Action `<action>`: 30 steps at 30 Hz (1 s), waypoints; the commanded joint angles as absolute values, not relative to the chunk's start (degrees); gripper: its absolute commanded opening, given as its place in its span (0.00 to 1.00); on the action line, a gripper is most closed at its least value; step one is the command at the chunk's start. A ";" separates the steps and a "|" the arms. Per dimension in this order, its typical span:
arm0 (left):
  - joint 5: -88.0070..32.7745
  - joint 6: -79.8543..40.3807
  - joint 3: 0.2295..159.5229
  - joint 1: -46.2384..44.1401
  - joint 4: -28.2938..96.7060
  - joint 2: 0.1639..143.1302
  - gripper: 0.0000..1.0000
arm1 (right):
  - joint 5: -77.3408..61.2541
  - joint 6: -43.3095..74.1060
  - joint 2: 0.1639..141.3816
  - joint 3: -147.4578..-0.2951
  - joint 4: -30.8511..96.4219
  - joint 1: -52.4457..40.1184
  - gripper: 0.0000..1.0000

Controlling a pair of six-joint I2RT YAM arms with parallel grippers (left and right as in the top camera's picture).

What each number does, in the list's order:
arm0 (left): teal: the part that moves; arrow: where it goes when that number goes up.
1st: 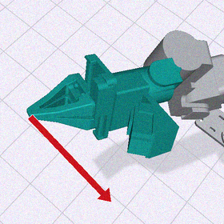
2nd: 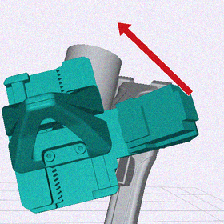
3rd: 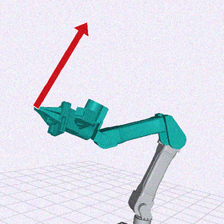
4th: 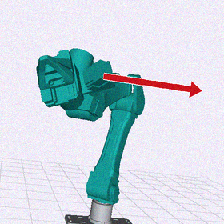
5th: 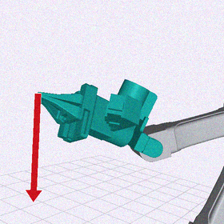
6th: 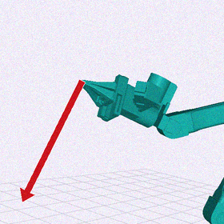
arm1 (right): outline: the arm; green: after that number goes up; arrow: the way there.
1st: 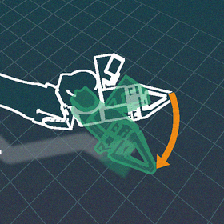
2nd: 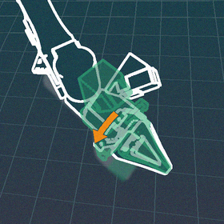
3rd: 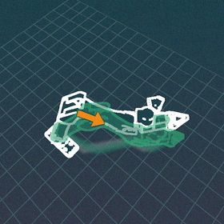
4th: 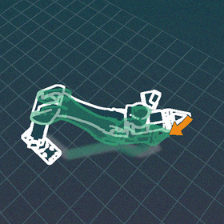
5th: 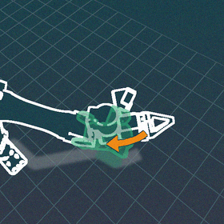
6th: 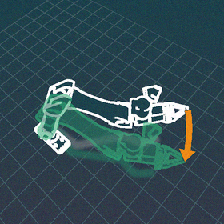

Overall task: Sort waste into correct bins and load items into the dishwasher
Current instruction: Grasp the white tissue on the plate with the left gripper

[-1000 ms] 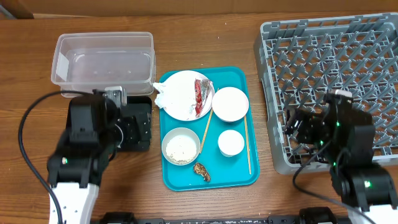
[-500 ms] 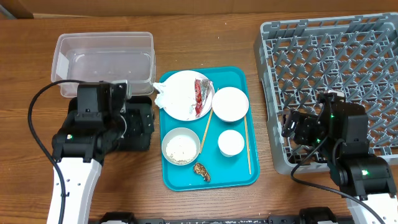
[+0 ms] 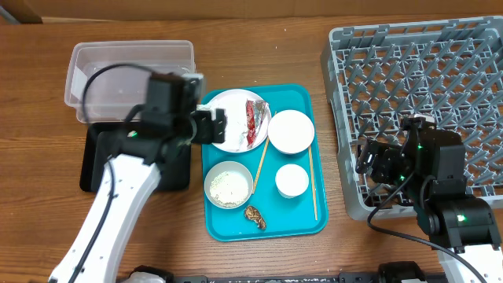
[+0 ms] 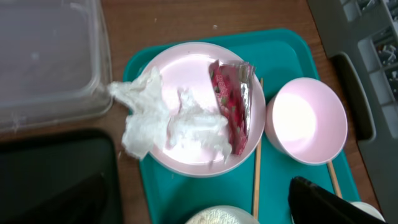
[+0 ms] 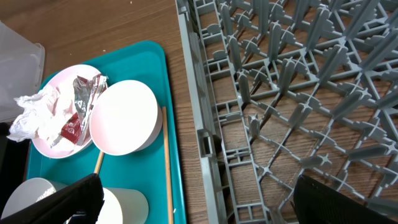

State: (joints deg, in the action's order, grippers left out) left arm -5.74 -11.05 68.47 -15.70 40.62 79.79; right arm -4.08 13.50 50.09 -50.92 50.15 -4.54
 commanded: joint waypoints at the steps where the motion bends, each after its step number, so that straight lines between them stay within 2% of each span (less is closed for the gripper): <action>1: 0.62 -11.53 71.16 -19.00 38.61 84.09 0.91 | -4.12 13.56 49.58 -52.62 49.89 -4.43 1.00; 9: 0.62 -10.90 71.16 -23.20 31.57 95.11 0.85 | -4.14 13.56 49.58 -52.62 50.09 -4.43 1.00; 23: 0.62 -7.49 71.16 -23.77 29.30 109.47 0.73 | -4.14 13.56 49.58 -52.62 50.35 -4.43 1.00; 25: 0.56 -7.49 71.16 -23.77 29.32 110.04 0.63 | -4.14 13.56 49.58 -52.62 50.39 -4.43 1.00; 27: 0.62 -7.46 71.16 -23.77 29.34 110.06 0.43 | -4.14 13.56 49.58 -52.62 50.52 -4.43 1.00; 30: 0.62 -7.46 71.16 -23.77 29.50 110.04 0.19 | -4.12 13.56 49.58 -52.62 50.78 -4.43 1.00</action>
State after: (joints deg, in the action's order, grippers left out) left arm -0.14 -8.38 70.13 -23.29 29.50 109.82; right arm -4.08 13.47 50.09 -50.92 50.70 -4.54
